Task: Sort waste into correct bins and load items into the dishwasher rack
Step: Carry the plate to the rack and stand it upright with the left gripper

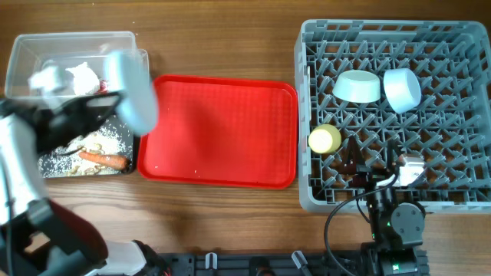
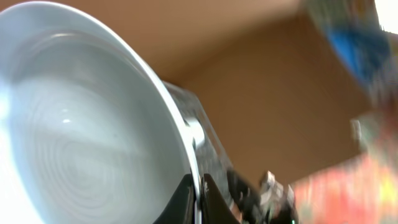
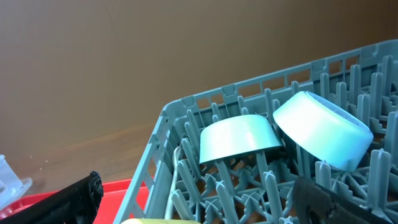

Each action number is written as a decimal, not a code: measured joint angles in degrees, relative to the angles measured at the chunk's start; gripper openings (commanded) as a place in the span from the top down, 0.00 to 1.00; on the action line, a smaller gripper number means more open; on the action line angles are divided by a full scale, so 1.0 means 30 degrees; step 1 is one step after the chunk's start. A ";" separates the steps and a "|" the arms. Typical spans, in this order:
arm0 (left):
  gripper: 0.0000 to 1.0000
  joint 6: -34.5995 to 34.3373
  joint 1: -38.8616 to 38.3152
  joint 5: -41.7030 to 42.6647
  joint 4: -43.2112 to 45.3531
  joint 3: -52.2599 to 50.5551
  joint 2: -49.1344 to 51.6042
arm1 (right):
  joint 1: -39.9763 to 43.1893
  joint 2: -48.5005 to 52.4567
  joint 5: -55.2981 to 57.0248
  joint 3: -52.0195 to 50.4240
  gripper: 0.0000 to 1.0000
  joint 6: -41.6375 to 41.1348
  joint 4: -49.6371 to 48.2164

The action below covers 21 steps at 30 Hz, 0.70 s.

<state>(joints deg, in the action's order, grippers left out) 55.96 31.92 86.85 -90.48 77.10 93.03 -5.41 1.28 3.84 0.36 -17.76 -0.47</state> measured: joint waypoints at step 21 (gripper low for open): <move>0.96 -3.7601 -2.1041 -1.5395 3.7842 0.1370 0.4313 | 0.0000 0.0000 -0.0007 0.0000 0.00 -0.0007 -0.0007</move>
<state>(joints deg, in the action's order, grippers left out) -56.84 -31.20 40.66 23.05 81.21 105.97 -5.41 1.28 3.81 0.36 -17.78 -0.49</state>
